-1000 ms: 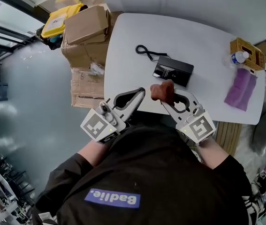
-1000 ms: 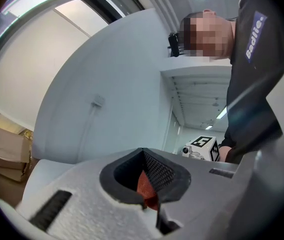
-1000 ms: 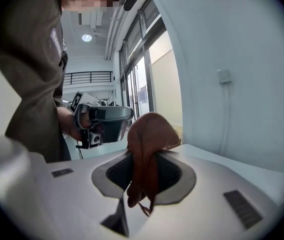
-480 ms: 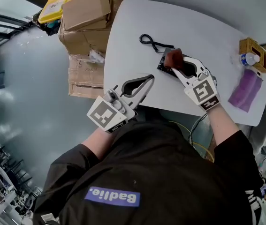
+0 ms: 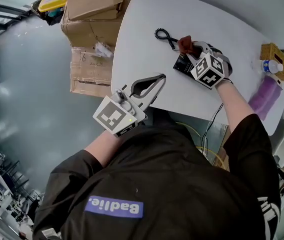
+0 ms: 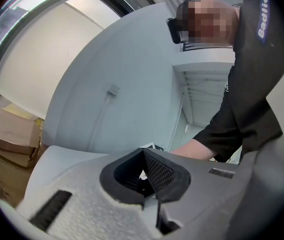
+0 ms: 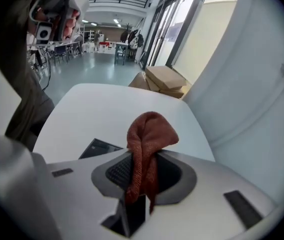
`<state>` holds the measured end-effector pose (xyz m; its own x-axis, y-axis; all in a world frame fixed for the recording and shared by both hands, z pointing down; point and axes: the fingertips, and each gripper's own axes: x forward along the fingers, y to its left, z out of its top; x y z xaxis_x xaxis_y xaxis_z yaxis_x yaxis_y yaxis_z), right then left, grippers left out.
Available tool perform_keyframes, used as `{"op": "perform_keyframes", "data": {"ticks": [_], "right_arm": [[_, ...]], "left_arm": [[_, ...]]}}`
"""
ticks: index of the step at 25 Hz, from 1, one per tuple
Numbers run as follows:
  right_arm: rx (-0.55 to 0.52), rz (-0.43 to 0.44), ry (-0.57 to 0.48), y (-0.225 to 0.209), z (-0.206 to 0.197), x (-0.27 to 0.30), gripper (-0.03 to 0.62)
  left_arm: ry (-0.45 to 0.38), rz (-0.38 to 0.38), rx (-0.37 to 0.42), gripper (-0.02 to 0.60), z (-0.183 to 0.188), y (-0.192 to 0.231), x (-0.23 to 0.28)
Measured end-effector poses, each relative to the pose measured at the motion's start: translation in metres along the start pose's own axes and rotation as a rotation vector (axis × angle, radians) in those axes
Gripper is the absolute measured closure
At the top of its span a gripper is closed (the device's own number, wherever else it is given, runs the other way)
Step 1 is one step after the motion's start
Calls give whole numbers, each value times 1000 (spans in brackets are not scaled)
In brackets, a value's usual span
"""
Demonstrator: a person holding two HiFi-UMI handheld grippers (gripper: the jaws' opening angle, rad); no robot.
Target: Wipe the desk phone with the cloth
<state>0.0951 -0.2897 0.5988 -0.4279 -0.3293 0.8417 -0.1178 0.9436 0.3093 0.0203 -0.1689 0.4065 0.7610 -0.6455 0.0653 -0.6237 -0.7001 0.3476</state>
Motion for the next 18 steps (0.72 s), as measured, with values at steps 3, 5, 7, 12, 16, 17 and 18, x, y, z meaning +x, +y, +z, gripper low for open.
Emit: {"op": "perform_keyframes", "data": {"ticks": [3, 5, 7, 12, 16, 17, 18], "right_arm": [[-33, 39, 55, 8, -5, 14, 505], [-35, 59, 71, 14, -4, 17, 505], [-28, 79, 80, 21, -2, 17, 505], [-26, 155, 100, 50, 5, 15, 505], [-29, 219, 107, 77, 11, 11, 505], [-26, 232, 105, 83, 13, 9, 505], [-23, 243, 102, 88, 14, 7, 505]], "left_arm": [[15, 7, -11, 572, -4, 4, -7], [18, 9, -12, 572, -4, 7, -10], [14, 6, -12, 572, -4, 8, -11], [15, -6, -19, 572, -5, 6, -12], [13, -15, -17, 572, -5, 3, -12], [10, -17, -16, 572, -4, 3, -12], [9, -19, -16, 572, -4, 2, -12]]}}
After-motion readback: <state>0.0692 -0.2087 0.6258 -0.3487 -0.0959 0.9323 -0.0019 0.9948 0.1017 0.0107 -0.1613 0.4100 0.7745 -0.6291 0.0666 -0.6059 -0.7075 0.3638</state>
